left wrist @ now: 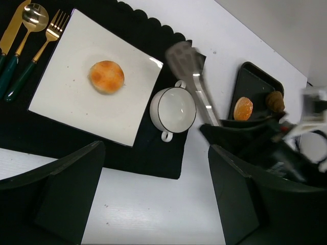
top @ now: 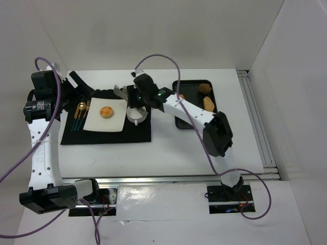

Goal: Place the bread

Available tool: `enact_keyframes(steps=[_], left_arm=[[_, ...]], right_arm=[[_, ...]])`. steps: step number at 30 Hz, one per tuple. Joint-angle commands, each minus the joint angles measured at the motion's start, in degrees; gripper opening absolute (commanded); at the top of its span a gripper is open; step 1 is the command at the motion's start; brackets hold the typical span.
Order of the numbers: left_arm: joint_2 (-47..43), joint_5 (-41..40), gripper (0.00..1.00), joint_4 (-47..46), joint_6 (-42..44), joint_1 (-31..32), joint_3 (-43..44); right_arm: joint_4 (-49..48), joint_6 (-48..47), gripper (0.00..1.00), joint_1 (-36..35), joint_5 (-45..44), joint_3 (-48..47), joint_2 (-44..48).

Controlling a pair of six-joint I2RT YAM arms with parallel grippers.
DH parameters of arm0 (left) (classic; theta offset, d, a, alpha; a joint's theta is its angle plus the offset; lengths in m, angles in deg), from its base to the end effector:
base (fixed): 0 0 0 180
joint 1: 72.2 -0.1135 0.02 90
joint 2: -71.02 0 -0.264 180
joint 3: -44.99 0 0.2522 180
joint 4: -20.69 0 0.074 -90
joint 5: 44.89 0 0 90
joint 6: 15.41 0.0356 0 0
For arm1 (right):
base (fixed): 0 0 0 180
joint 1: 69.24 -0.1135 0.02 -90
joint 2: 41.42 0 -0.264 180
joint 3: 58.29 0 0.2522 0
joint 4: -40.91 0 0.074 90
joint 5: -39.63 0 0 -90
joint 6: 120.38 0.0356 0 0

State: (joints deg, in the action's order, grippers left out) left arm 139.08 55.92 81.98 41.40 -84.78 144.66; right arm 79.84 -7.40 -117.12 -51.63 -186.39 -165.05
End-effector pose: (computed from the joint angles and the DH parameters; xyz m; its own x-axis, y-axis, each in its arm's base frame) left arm 0.2267 0.0438 0.4366 -0.3744 -0.6345 -0.6762 -0.3105 0.7729 -0.5533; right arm 0.3413 0.3763 0.2910 -0.6341 -0.1194 -0.7639 -0.5234 0.7935 0.3104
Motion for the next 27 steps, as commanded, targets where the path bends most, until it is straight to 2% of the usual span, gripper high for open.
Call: enact_keyframes(steps=[1, 6, 9, 14, 20, 27], left_arm=[[-1.1, 1.0, 0.95, -1.2, 0.4, -0.3, 2.2], [-0.6, 1.6, 0.95, -1.2, 0.4, -0.3, 2.2], [-0.6, 2.1, 0.95, -1.2, 0.4, -0.3, 1.6], [0.0, 3.3, 0.95, -2.3, -0.1, -0.3, 1.1], [0.5, 3.9, 0.94, -2.8, -0.6, -0.3, 0.6], [0.5, 3.9, 0.94, -2.8, -0.6, -0.3, 0.0]], right_arm=[[-5.0, -1.0, 0.54, 4.7, -6.4, 6.6, 12.1], [-2.9, -0.4, 0.55, 16.1, -7.2, 22.7, 24.4], [0.7, -0.4, 0.58, 22.0, -5.0, 28.0, 28.6], [5.9, -2.2, 0.6, 28.3, -0.9, 30.8, 29.9], [4.9, -3.6, 0.6, 31.2, 6.9, 33.5, 29.9], [5.0, -3.6, 0.61, 31.2, 8.2, 34.0, 26.3]])
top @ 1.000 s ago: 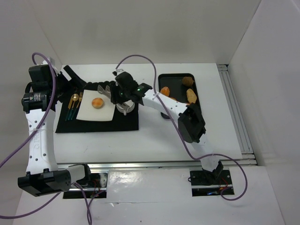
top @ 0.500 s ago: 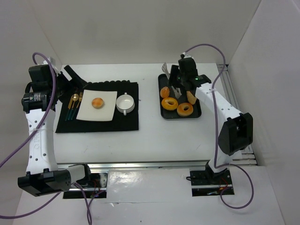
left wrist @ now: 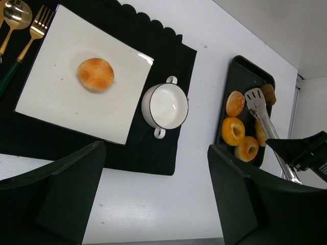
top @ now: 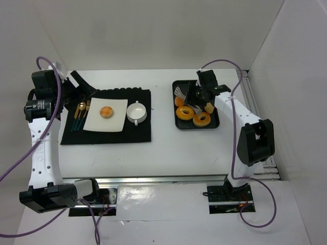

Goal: Place the bread

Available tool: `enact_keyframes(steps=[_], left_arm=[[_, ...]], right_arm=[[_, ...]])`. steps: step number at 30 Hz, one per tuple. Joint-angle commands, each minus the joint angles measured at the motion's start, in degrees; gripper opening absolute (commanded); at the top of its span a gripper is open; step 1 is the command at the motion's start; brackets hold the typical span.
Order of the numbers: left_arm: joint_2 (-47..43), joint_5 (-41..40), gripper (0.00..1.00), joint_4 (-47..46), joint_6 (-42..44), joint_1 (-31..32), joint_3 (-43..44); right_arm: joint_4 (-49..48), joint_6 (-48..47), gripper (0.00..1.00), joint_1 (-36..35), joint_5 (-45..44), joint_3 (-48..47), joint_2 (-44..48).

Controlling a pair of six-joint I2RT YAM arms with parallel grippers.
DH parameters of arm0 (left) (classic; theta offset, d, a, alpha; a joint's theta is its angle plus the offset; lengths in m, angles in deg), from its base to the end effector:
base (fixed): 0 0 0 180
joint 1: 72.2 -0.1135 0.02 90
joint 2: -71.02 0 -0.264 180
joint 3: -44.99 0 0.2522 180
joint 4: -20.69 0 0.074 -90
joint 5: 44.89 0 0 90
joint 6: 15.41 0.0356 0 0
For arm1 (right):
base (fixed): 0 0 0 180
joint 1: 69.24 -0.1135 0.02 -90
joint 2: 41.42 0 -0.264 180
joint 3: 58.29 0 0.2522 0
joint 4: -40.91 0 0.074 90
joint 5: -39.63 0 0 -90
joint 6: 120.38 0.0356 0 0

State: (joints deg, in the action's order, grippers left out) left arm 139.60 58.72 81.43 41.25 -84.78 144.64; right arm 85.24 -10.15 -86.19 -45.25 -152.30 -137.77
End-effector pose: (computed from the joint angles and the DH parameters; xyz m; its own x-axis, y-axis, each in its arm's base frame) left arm 0.2302 0.0428 0.4357 -0.3969 -0.6359 -0.6619 -0.2757 0.7704 -0.5749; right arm 0.3590 0.1127 0.2860 -0.7736 0.1243 -0.6214 -0.0868 0.9505 0.2982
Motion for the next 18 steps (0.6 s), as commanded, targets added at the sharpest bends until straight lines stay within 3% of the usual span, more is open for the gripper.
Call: enact_keyframes(steps=[1, 10, 18], left_arm=[[0.0, 1.1, 0.94, -2.2, -0.5, -0.3, 0.1], [0.0, 1.1, 0.94, -2.2, -0.5, -0.3, 0.1], [0.0, 1.1, 0.94, -2.2, -0.5, -0.3, -0.5]], right_arm=[[-0.4, -0.8, 0.61, 0.3, 1.8, -0.1, -1.8], [0.1, -0.2, 0.61, 0.3, -3.2, -0.7, -3.2], [1.3, -1.2, 0.61, -0.8, -2.6, -0.7, -4.9]])
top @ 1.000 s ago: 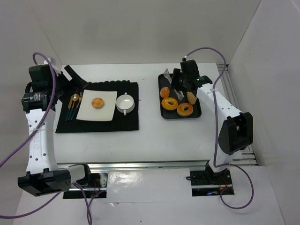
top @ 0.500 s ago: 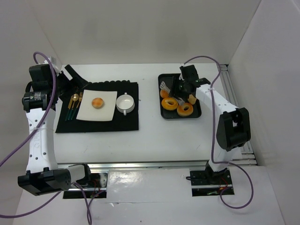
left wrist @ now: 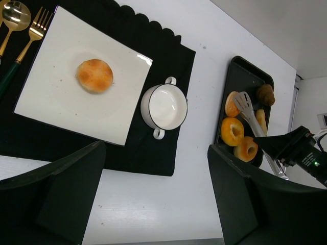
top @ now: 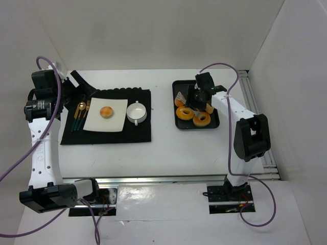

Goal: Place the bread

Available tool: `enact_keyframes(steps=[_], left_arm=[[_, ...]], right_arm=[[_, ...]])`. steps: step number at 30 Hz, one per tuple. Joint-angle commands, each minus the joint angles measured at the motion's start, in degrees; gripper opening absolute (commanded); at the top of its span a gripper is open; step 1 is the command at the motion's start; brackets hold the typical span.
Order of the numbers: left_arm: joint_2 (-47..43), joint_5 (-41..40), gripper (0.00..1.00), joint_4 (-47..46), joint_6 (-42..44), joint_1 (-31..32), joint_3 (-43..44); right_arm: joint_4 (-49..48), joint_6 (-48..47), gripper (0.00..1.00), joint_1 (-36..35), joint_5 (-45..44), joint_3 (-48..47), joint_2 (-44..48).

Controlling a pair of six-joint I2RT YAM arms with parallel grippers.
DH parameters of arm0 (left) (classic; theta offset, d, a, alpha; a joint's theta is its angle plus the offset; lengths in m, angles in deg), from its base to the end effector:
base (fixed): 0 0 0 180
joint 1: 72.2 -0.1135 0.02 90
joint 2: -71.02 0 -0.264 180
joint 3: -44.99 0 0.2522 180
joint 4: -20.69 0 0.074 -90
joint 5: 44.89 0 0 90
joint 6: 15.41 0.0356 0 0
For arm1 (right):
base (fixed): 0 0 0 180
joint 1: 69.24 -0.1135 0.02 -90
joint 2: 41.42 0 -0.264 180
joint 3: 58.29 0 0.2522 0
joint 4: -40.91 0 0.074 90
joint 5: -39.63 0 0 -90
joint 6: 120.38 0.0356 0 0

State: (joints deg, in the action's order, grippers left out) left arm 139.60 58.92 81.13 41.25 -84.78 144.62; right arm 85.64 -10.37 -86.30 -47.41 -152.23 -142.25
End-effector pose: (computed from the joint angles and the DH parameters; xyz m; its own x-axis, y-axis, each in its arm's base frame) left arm 0.2305 0.0427 0.4361 -0.3955 -0.6351 -0.6635 -0.2704 0.7709 -0.5767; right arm 0.3704 0.1156 0.2567 -0.8149 0.1074 -0.5695 -0.0477 0.9669 0.2505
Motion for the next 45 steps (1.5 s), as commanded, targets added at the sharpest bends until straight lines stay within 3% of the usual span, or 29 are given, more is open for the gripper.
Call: enact_keyframes(steps=[1, 3, 8, 11, 16, 23, 37, 45], left_arm=[[0.0, 0.9, 0.94, -1.9, -0.5, -0.3, -0.4], [0.0, 0.9, 0.94, -1.9, -0.5, -0.3, -0.4], [-0.5, 0.9, 0.94, -1.9, -0.5, -0.3, -0.4], [-0.5, 0.3, 0.94, -1.9, -0.5, -0.3, 0.1], [-0.5, 0.3, 0.94, -1.9, 0.0, -0.3, 0.6], [-1.1, 0.3, 0.94, -1.9, 0.0, -0.9, 0.6], [-1.6, -2.6, 0.95, -0.2, -0.1, -1.4, 1.7], [-1.6, -2.6, 0.95, 0.3, 0.5, -1.4, 2.2]], right_arm=[[0.9, -1.0, 0.61, -0.7, 0.1, -1.4, -0.4], [0.9, -1.5, 0.61, -1.2, 0.1, -1.9, -0.9], [-0.2, -0.5, 0.46, -1.2, -2.3, -1.4, 1.9], [-0.7, 0.2, 0.41, -0.5, -3.7, -1.4, 4.2], [-0.7, 0.2, 0.41, 0.1, -5.0, -3.6, 6.8], [1.1, -0.9, 0.41, -7.8, -6.7, -12.1, 6.1], [0.0, -1.5, 0.41, -29.0, -4.2, -33.3, -14.7], [1.5, -2.6, 0.41, -31.5, -2.4, -40.8, -24.0]])
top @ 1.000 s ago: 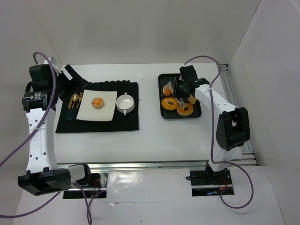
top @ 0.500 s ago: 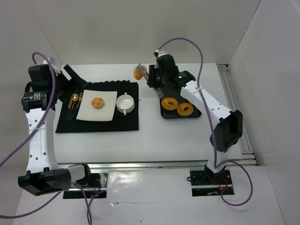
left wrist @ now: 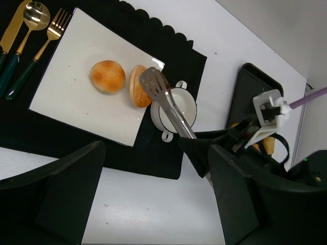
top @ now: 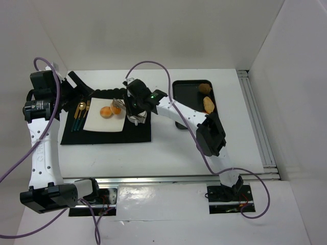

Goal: Place the bread

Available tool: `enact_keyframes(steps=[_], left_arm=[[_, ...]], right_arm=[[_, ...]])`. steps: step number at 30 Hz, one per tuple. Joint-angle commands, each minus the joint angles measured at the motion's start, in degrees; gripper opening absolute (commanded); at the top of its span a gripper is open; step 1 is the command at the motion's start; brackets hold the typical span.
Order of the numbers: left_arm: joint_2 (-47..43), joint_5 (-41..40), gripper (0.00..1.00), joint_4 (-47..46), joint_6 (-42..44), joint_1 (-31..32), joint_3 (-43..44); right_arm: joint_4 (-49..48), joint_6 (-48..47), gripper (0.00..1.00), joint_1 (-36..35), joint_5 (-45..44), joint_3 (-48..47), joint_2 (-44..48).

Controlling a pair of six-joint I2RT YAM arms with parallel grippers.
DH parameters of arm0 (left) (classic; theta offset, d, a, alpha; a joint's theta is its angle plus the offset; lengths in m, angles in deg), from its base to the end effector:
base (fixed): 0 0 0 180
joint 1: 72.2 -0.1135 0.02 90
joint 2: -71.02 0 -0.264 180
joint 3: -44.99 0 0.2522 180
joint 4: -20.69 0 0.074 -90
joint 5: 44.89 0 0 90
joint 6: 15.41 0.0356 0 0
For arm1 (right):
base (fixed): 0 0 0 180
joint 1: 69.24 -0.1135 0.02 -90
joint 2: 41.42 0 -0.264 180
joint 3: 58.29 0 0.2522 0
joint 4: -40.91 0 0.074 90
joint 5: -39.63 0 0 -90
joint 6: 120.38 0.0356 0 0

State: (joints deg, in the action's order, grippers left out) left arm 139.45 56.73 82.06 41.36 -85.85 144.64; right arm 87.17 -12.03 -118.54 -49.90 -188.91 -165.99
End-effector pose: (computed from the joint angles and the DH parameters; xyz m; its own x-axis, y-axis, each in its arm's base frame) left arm 0.2279 0.0480 0.4351 -0.3743 -0.6433 -0.6679 -0.3192 0.7656 -0.5585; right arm 0.3286 0.3825 0.2867 -0.6395 -0.2608 -0.7232 -0.5909 0.7685 0.2454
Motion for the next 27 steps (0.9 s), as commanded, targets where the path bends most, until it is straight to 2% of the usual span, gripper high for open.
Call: enact_keyframes(steps=[1, 4, 8, 11, 18, 21, 27], left_arm=[[-1.5, -0.4, 0.95, -0.6, 0.4, -0.3, 2.2], [-1.5, 0.2, 0.95, -0.6, 0.4, -0.3, 2.2], [-1.5, 0.2, 0.95, -0.6, 0.9, -0.3, 2.2], [-1.5, 0.7, 0.95, -0.6, 0.9, -0.3, 2.2], [-0.9, 0.7, 0.95, -0.6, 0.9, -0.3, 2.2], [-0.9, 0.7, 0.95, -0.6, 0.9, -0.3, 2.7], [-0.9, 1.2, 0.95, -0.6, 0.9, -0.3, 2.7]], right_arm=[[-0.1, -0.9, 0.41, 0.7, 0.1, -4.7, -0.8], [-0.1, -0.9, 0.41, 0.7, 0.1, -4.7, -1.5], [-0.1, -0.9, 0.55, 0.7, 0.8, -4.2, -2.0], [-0.1, -0.9, 0.61, 0.7, 1.3, -4.7, -0.8], [-0.6, -0.9, 0.61, 1.2, 0.4, -4.7, 4.0], [-2.3, -0.4, 0.61, 3.1, -2.2, -1.3, 9.4], [-4.7, 0.2, 0.6, 10.6, -6.7, 15.1, 24.3]])
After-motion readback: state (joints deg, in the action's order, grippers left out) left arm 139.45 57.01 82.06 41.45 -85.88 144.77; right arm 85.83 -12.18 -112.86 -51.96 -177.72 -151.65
